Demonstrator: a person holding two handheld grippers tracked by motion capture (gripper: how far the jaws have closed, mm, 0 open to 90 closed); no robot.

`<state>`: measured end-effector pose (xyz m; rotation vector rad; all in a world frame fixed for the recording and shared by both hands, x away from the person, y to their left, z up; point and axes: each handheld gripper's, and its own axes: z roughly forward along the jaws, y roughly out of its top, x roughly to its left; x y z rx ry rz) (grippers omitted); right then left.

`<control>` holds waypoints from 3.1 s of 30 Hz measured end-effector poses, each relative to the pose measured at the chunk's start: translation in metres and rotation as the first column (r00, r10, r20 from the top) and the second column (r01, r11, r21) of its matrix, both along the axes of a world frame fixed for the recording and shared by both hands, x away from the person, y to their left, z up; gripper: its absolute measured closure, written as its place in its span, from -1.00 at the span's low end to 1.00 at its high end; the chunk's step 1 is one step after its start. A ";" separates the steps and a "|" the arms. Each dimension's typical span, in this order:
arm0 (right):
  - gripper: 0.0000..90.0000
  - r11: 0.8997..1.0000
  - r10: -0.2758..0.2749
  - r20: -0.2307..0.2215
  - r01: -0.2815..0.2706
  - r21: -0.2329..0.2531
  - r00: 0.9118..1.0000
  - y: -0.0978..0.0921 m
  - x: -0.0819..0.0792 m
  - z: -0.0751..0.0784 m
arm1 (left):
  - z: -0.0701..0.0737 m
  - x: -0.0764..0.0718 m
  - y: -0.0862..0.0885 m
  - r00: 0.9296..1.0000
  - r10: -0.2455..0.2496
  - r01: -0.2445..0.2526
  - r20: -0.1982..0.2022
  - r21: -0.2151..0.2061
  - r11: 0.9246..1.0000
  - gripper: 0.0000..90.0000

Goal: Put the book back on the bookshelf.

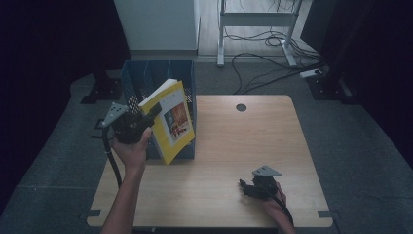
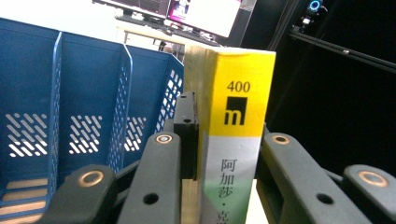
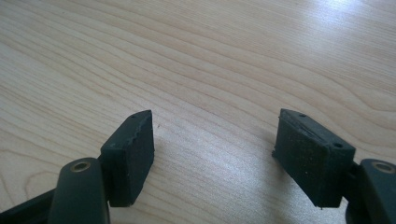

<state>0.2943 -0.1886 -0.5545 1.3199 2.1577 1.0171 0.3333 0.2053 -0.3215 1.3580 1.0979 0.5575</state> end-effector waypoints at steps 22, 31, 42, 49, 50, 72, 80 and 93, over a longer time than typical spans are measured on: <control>-0.40 1.000 0.002 0.000 -0.002 -0.011 1.000 0.001 0.000 0.000 | -0.003 0.020 -0.001 0.999 0.038 -0.038 -0.011 0.012 0.999 0.67; -0.40 1.000 0.000 0.002 0.000 -0.010 1.000 0.001 0.000 0.000 | -0.007 0.030 -0.001 0.999 0.048 -0.047 -0.024 0.021 0.999 0.67; -0.40 1.000 0.002 0.003 -0.002 -0.010 1.000 0.000 0.001 0.000 | -0.011 0.043 -0.004 0.996 0.092 -0.091 -0.018 0.035 0.995 0.67; -0.40 1.000 -0.001 0.001 0.001 -0.006 1.000 0.000 0.001 0.000 | -0.015 0.051 -0.007 0.994 0.109 -0.108 -0.029 0.040 0.993 0.67; -0.40 1.000 0.000 0.001 0.000 -0.006 1.000 0.000 0.001 0.000 | -0.015 0.052 -0.008 0.993 0.111 -0.110 -0.031 0.043 0.993 0.67; -0.40 1.000 -0.003 0.001 0.003 0.002 1.000 -0.001 0.001 0.000 | -0.017 0.077 -0.018 0.988 0.149 -0.145 -0.042 0.074 0.987 0.67; -0.40 1.000 -0.003 0.001 0.003 0.002 1.000 -0.001 0.001 0.000 | -0.021 0.083 -0.019 0.987 0.152 -0.148 -0.054 0.067 0.987 0.67; -0.40 1.000 -0.005 0.004 0.005 -0.006 1.000 -0.001 0.001 0.000 | -0.030 0.094 -0.024 0.984 0.160 -0.153 -0.074 0.089 0.984 0.67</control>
